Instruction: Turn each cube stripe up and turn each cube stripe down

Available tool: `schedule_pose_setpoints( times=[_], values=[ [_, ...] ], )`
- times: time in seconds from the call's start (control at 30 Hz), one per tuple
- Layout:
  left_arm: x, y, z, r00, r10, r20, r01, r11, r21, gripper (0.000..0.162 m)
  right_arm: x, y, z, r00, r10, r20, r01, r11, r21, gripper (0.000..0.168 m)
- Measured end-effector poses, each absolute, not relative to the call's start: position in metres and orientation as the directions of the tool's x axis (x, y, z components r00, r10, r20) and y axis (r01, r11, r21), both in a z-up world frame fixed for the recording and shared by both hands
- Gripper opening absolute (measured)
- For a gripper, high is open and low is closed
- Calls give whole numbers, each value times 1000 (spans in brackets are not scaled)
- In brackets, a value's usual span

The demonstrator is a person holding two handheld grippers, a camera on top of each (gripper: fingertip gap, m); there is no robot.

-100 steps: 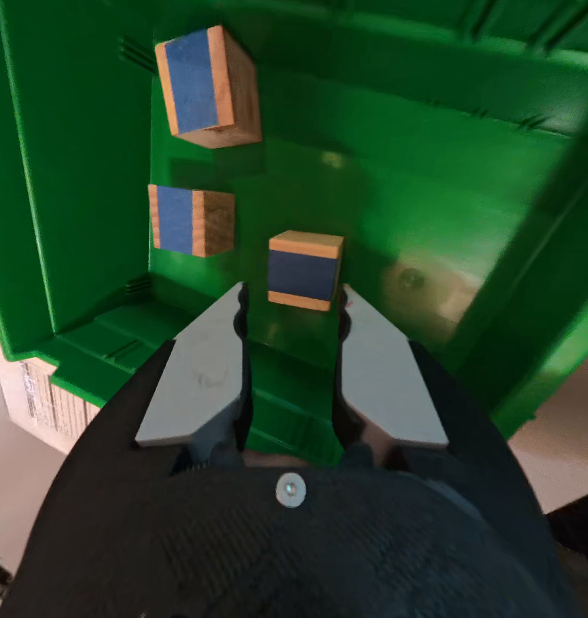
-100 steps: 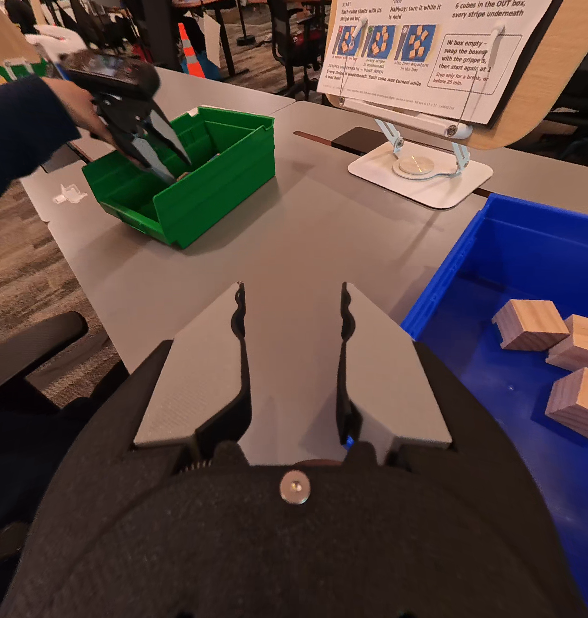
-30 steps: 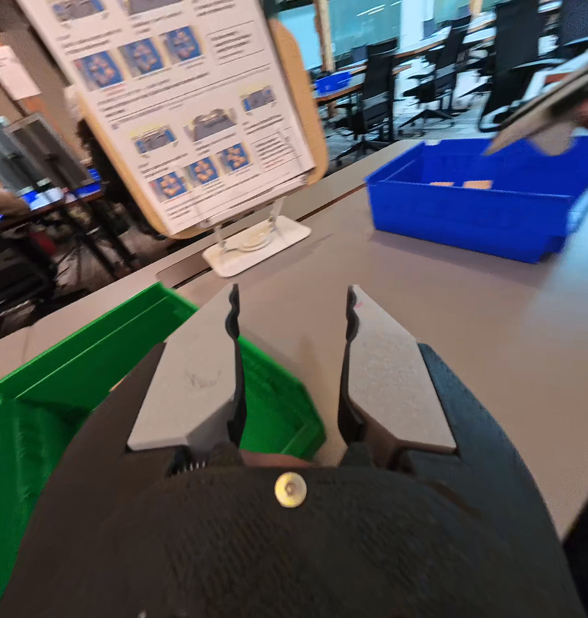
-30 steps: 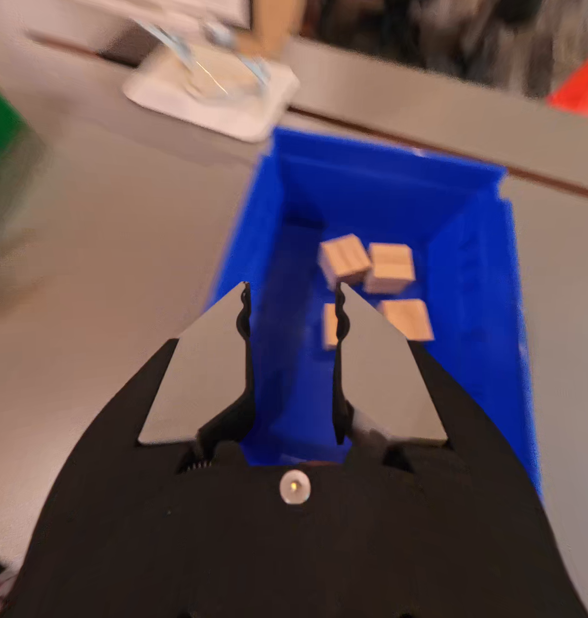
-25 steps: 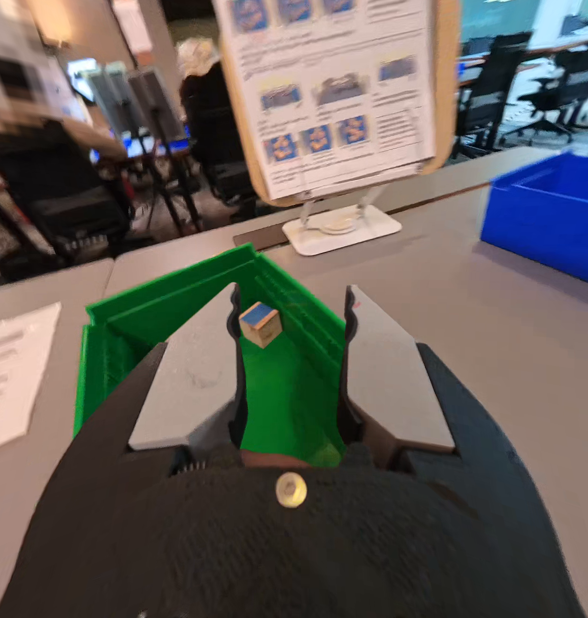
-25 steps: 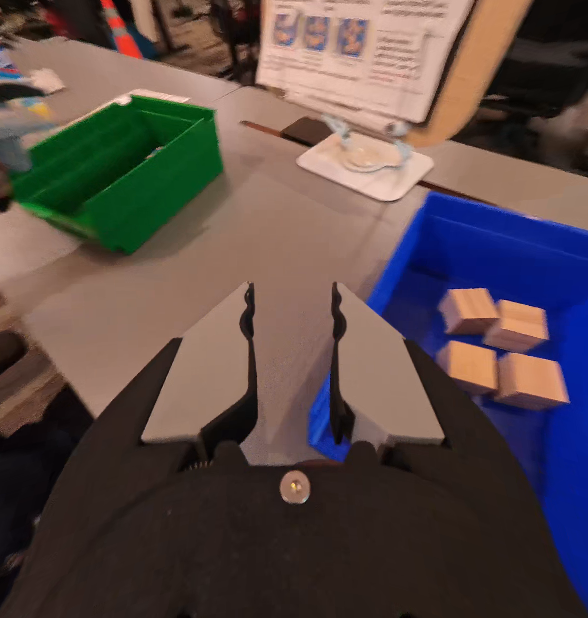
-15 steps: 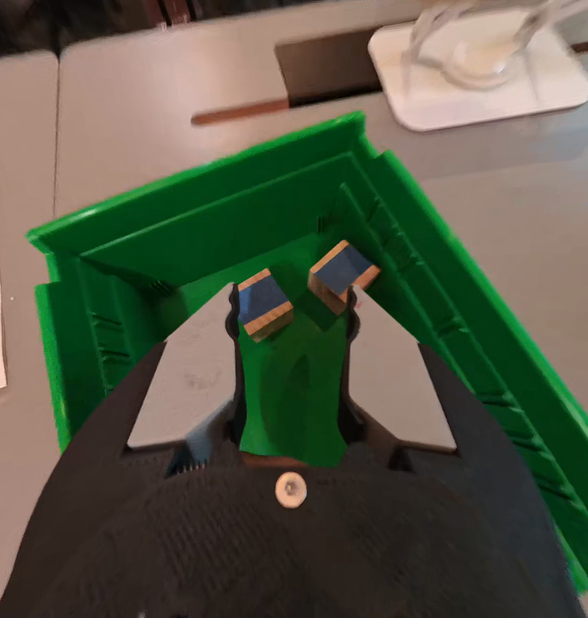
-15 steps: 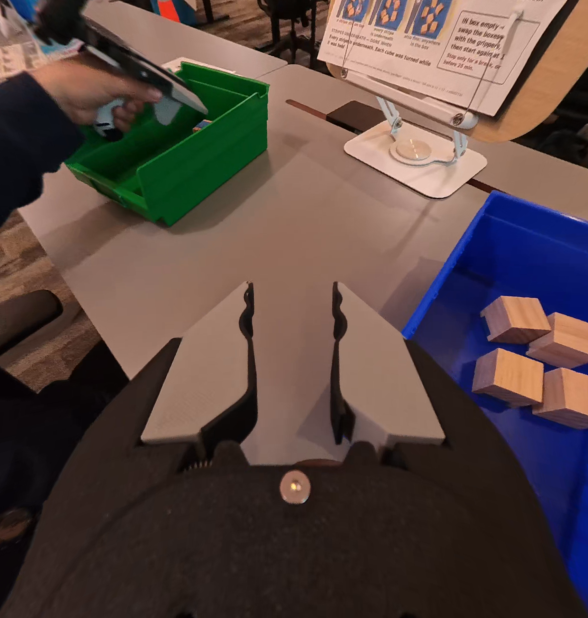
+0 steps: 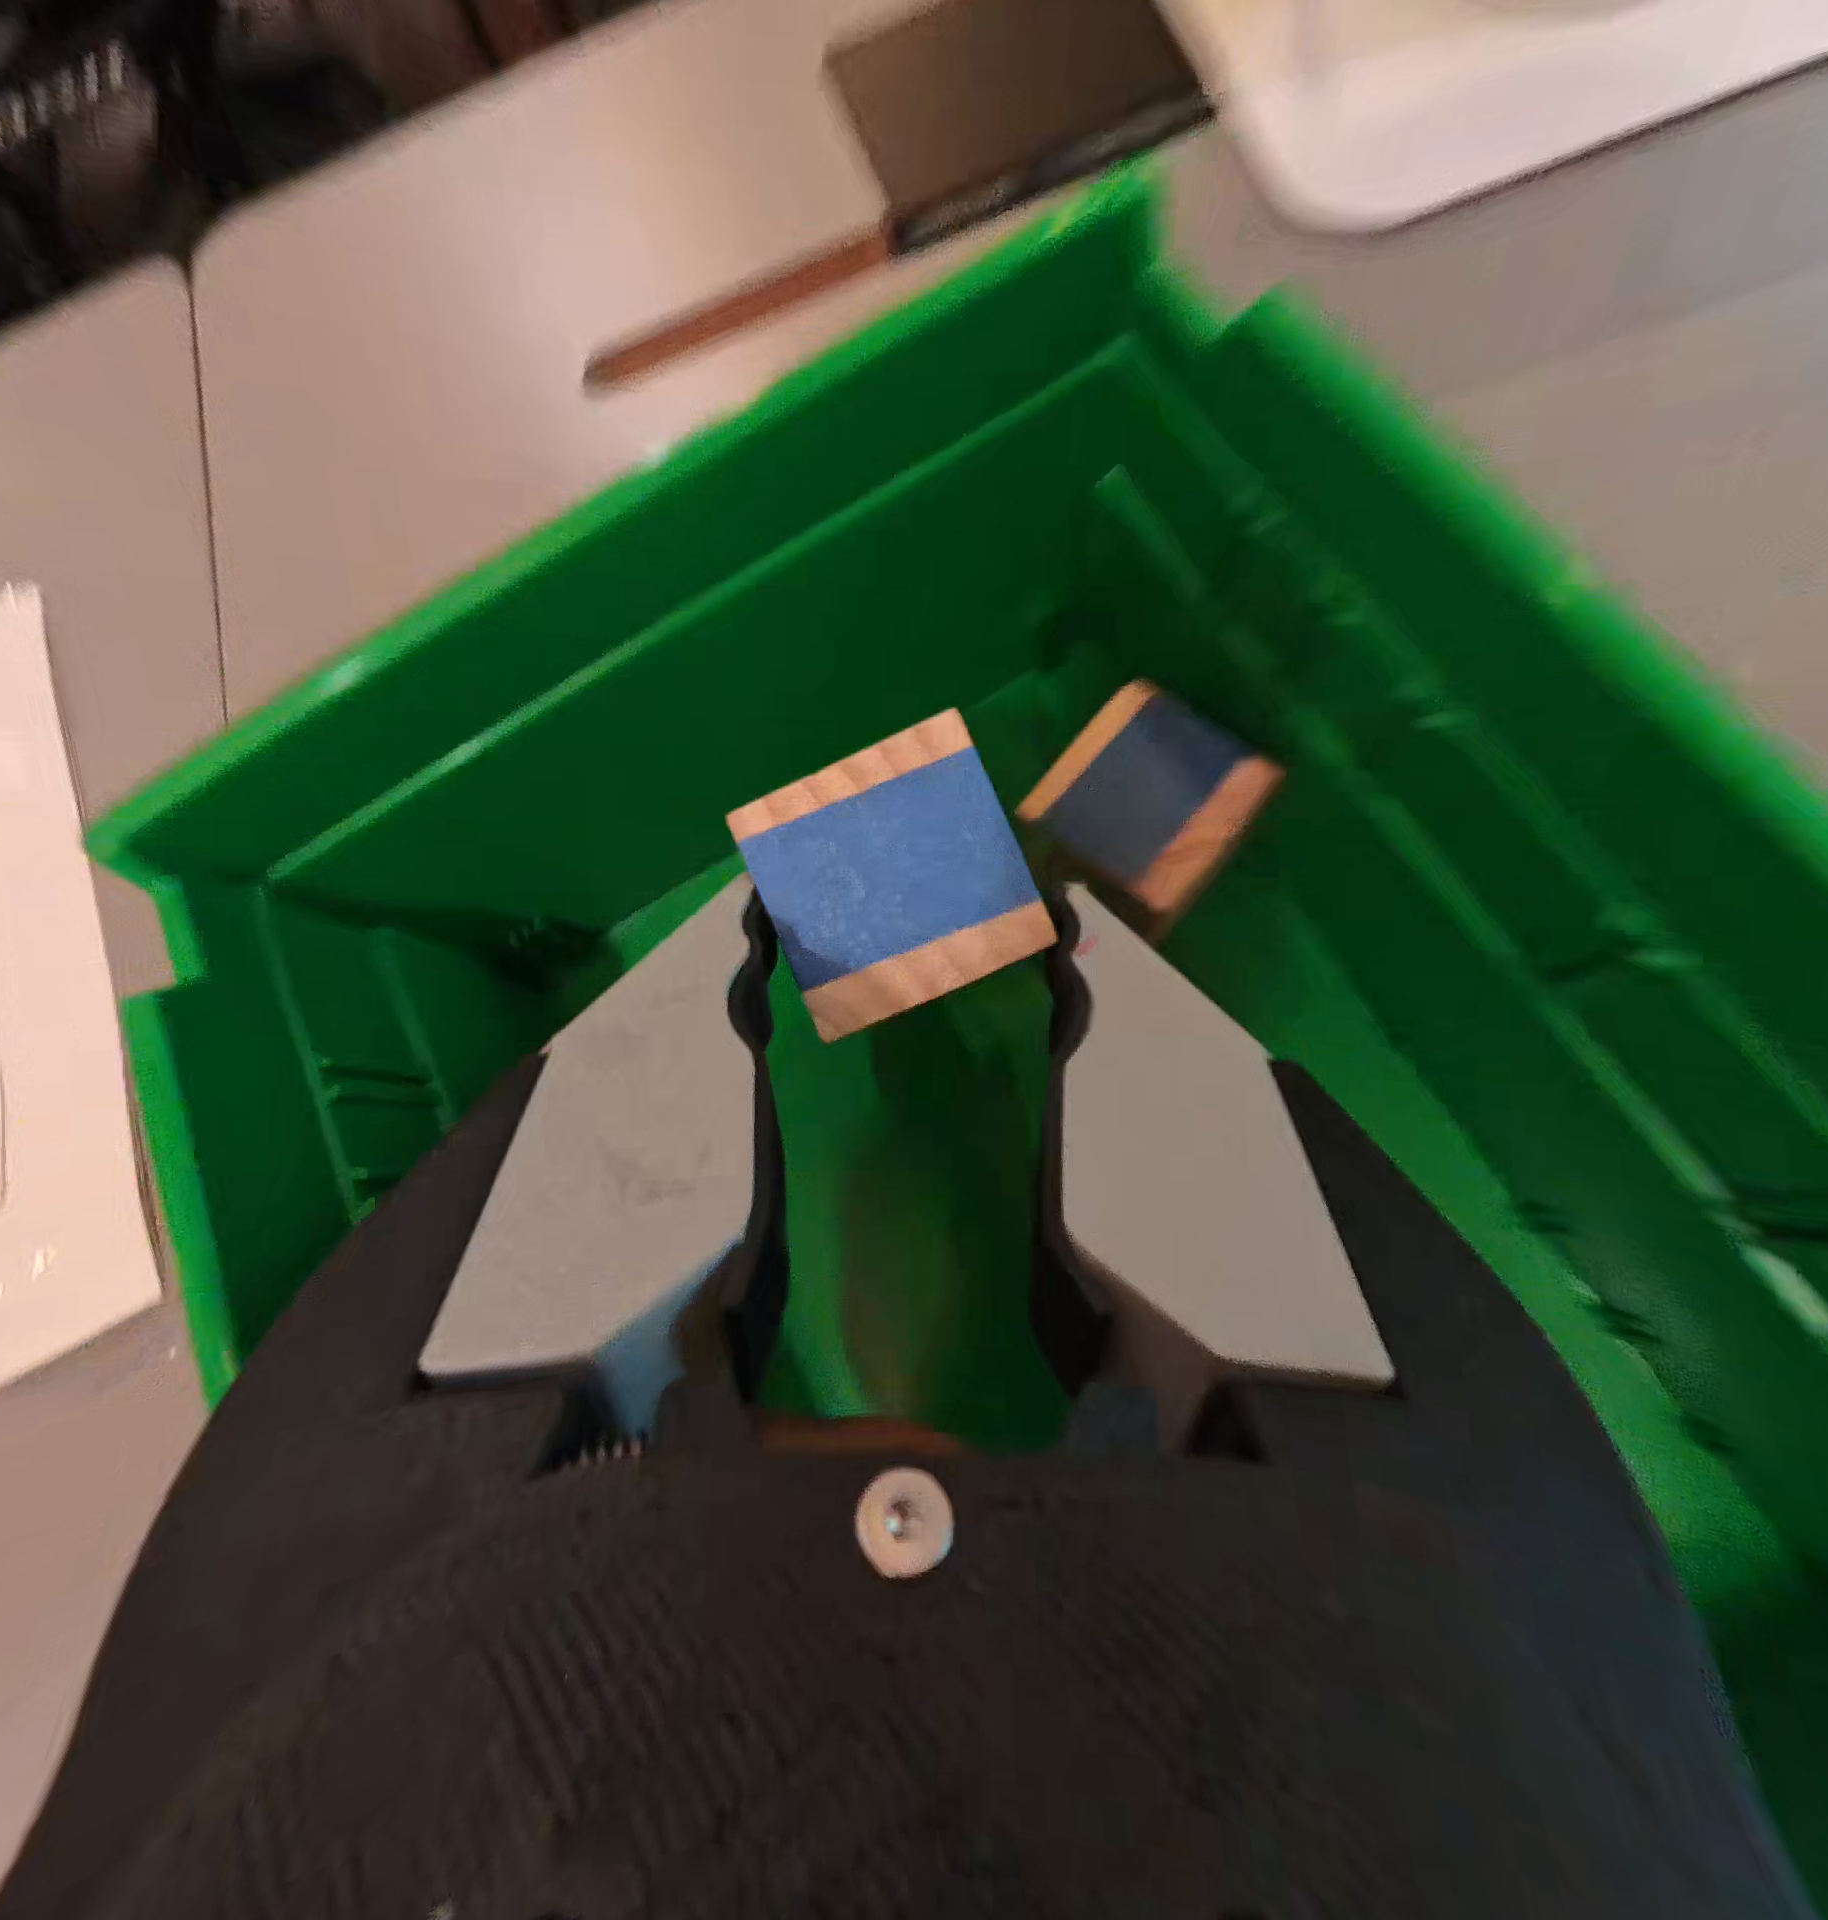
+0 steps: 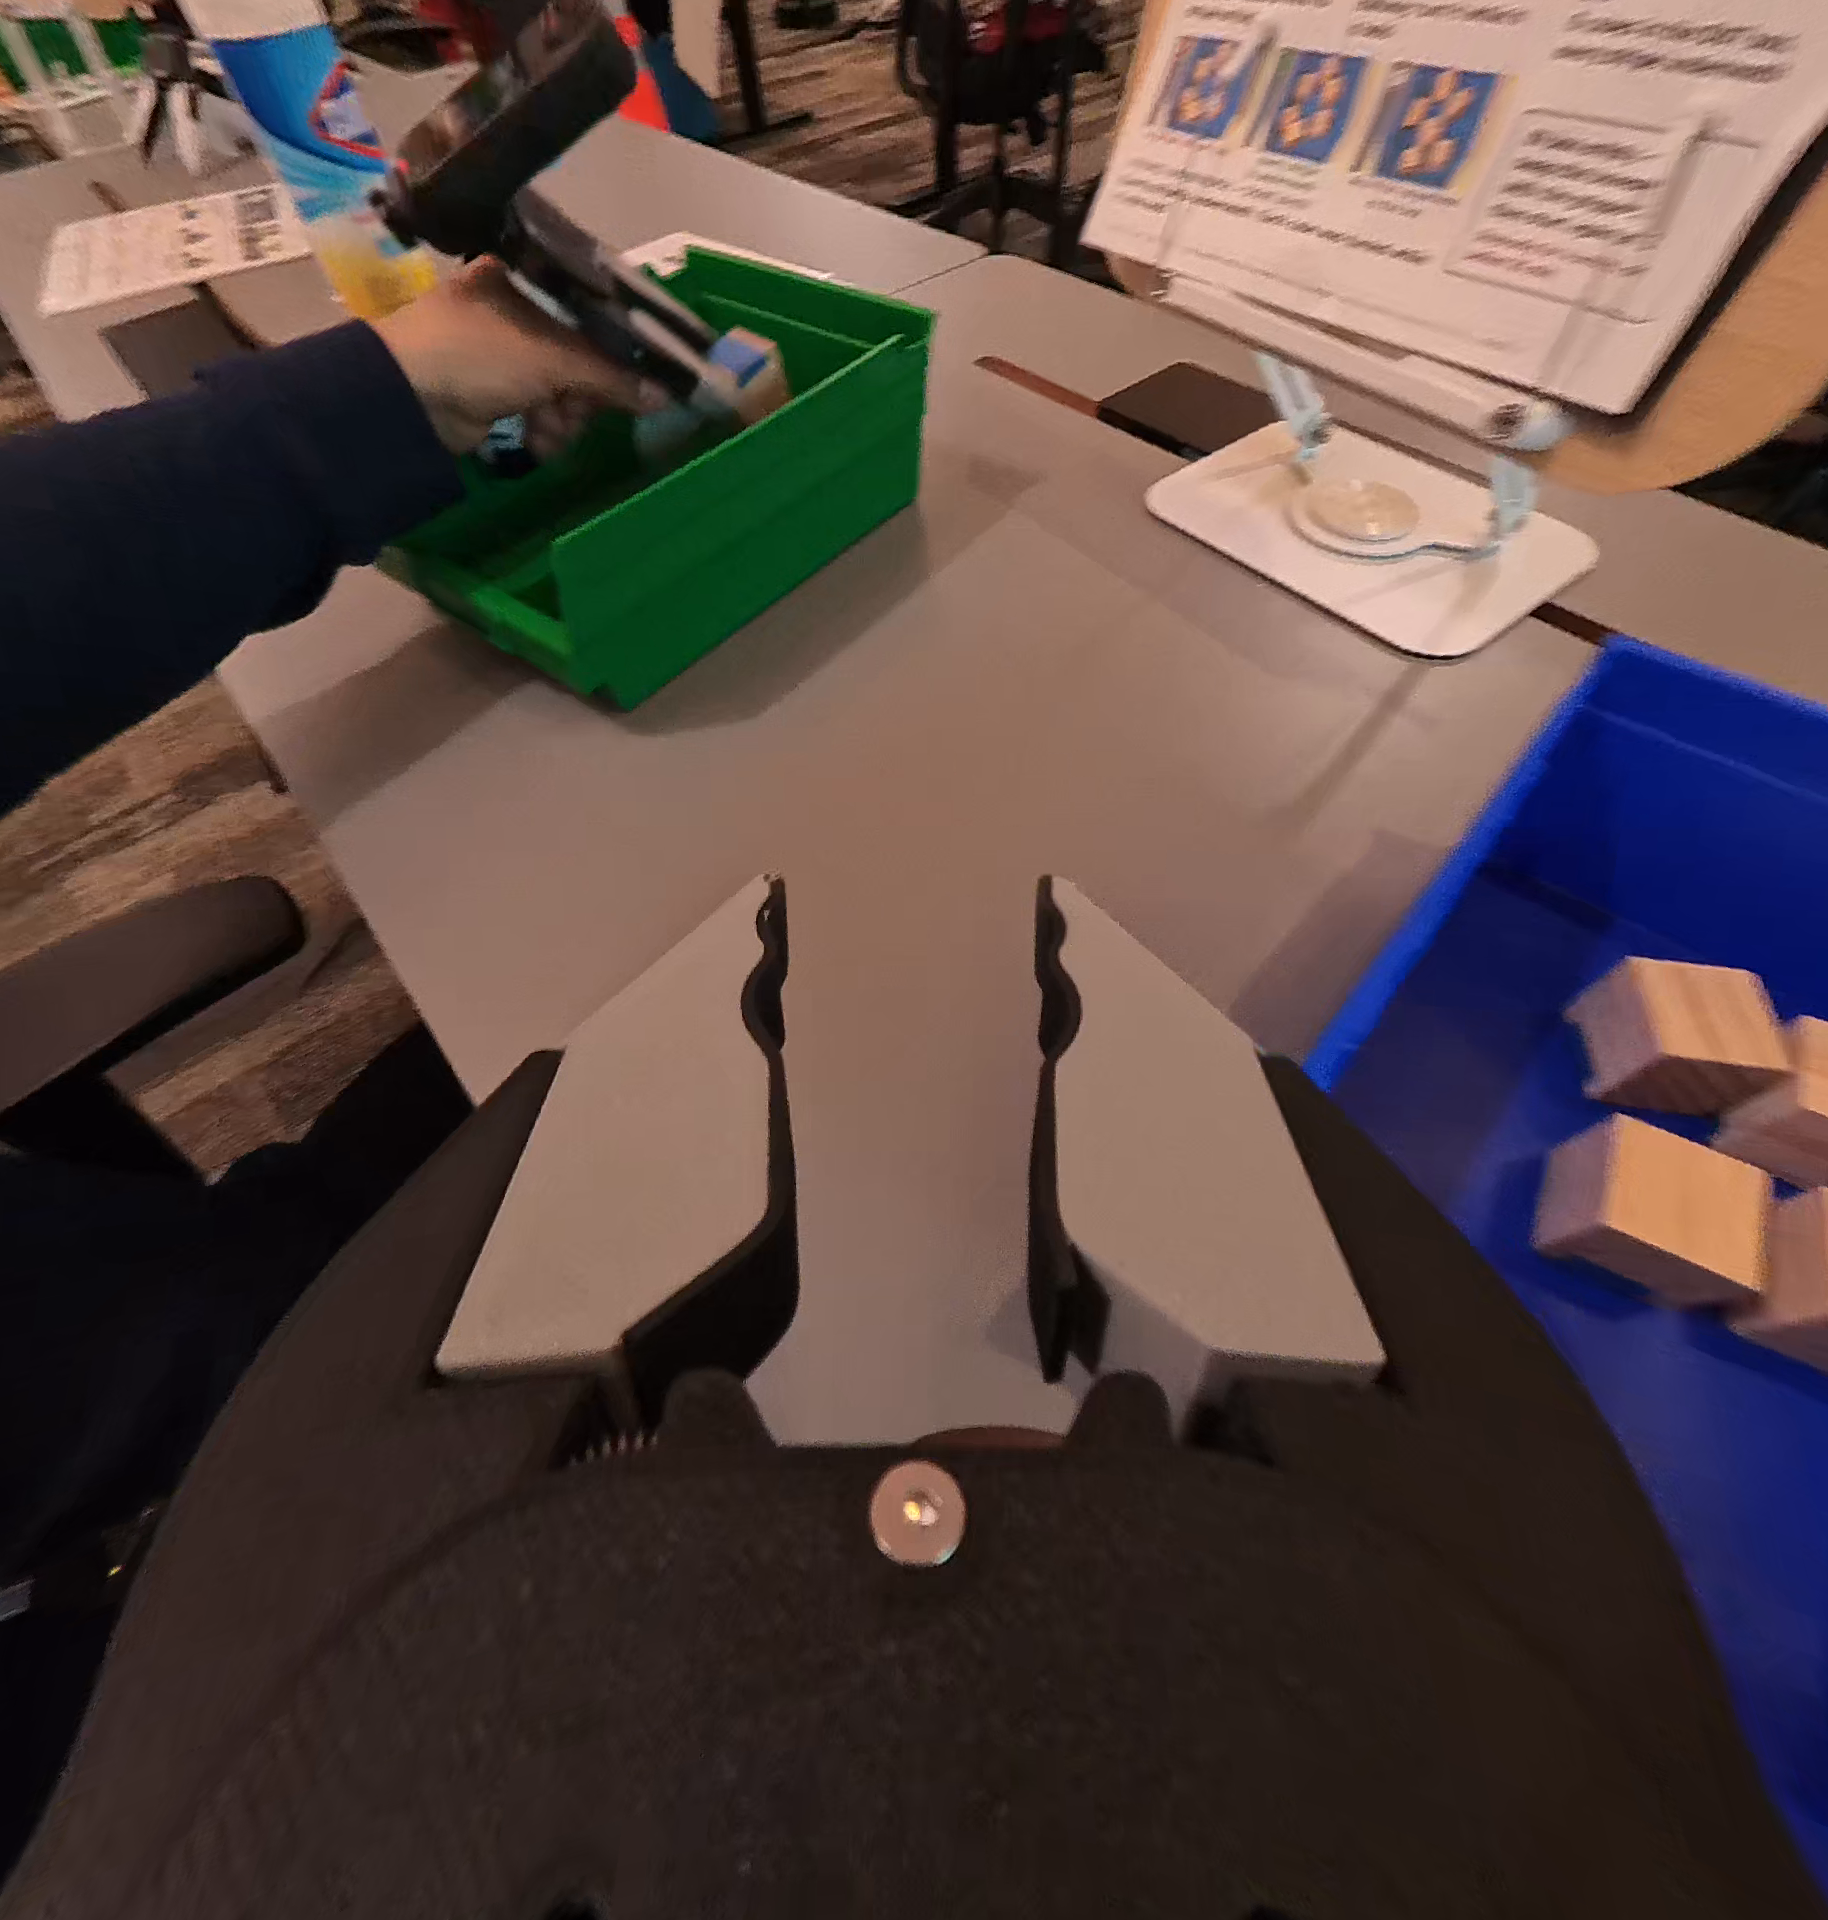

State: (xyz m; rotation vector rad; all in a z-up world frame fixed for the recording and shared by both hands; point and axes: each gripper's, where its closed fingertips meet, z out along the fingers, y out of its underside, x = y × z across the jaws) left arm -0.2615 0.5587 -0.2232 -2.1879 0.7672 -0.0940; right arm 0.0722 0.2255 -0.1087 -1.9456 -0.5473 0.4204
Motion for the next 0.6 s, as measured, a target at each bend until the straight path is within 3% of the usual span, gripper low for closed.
schedule_pose_setpoints(
  times=[0.03,0.2,0.3,0.43,0.5,0.6],
  values=[
    [-251,549,-207,787,-592,-176,-495,-434,-752,51,64,226,-112,817,573,-69,187,-375,-908,46],
    [-178,448,-122,536,-823,-191,-401,-49,-915,51,-1,226,-128,638,727,-254,105,-410,-906,47],
    [-133,363,-85,354,-890,-289,-292,188,-938,51,-30,229,-131,518,757,-399,7,-470,-883,50],
    [-88,260,-68,171,-834,-524,-145,504,-851,51,-50,207,-97,98,715,-693,-177,-672,-719,57],
    [-76,220,-71,97,-779,-620,-73,616,-785,51,-49,195,-82,-89,656,-750,-196,-749,-632,60],
    [-67,183,-73,38,-741,-670,36,671,-741,51,-51,189,-86,-148,606,-781,-172,-794,-584,64]
  ],
)
